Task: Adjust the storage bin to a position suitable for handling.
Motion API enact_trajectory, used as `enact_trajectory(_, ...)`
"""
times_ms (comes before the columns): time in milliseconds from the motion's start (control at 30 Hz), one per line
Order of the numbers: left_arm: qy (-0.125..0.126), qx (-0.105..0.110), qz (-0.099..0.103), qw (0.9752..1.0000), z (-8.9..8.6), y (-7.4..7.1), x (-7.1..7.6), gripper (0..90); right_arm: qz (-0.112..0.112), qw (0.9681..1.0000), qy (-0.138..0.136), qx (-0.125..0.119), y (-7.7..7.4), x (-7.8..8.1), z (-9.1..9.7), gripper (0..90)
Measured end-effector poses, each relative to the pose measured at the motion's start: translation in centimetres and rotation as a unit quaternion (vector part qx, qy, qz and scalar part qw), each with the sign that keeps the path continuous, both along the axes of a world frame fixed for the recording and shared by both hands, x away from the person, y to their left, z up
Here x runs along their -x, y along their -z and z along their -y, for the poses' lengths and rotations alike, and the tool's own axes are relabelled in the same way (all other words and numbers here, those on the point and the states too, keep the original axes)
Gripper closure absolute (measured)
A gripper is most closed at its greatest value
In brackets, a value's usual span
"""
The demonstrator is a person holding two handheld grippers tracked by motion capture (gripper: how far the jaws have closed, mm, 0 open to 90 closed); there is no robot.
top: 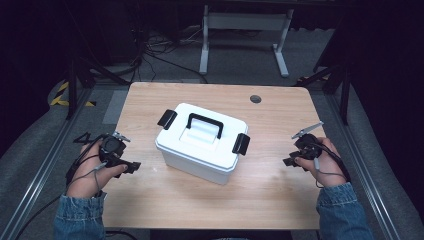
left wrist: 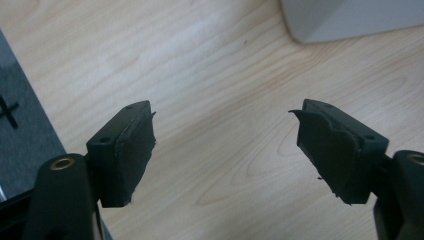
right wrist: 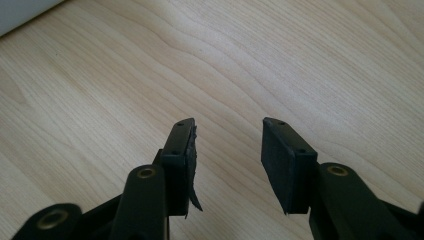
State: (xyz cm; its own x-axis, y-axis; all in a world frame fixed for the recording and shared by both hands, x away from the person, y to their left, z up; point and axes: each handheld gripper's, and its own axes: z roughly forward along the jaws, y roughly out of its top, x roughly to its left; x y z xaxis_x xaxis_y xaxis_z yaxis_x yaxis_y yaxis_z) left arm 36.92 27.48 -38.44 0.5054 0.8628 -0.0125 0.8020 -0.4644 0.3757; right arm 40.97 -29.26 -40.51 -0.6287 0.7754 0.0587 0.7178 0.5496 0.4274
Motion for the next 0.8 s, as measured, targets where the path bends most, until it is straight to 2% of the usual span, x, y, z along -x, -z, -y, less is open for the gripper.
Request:
enact_trajectory(100,0.011,-0.007,-0.01,0.9999,0.0,-0.1,0.0,26.1,0.011,0.9999,0.004,-0.012,-0.1,0.0,-0.1,55.1)
enact_trajectory(200,0.017,0.01,0.0,0.9998,0.1,-0.4,-0.1,26.2,0.016,0.9997,0.002,-0.021,-0.2,0.1,-0.3,54.6)
enact_trajectory(267,0.023,0.009,0.009,0.9997,0.0,-0.5,-0.2,26.0,0.015,0.9995,0.0,-0.026,-0.3,0.1,-0.4,54.5)
enact_trajectory(400,0.025,0.015,0.01,0.9995,-0.1,-0.5,-0.1,25.3,0.029,0.9988,-0.006,-0.039,-0.9,-0.1,-0.8,54.5)
enact_trajectory(467,0.025,0.015,0.012,0.9995,-0.2,-0.6,0.0,25.3,0.028,0.9983,-0.005,-0.05,-1.2,-0.1,-1.1,54.4)
enact_trajectory(567,0.027,0.016,0.017,0.9993,-0.2,-0.8,0.1,24.4,0.042,0.9975,-0.018,-0.054,-2.0,-0.4,-1.6,52.4)
enact_trajectory(700,0.035,0.018,0.022,0.999,-0.2,-0.9,0.2,24.1,0.047,0.9973,-0.027,-0.05,-2.9,-0.7,-2.2,50.0)
enact_trajectory(800,0.032,0.022,0.017,0.9991,-0.2,-1.0,0.2,23.6,0.051,0.9966,-0.037,-0.053,-3.8,-0.9,-2.9,49.9)
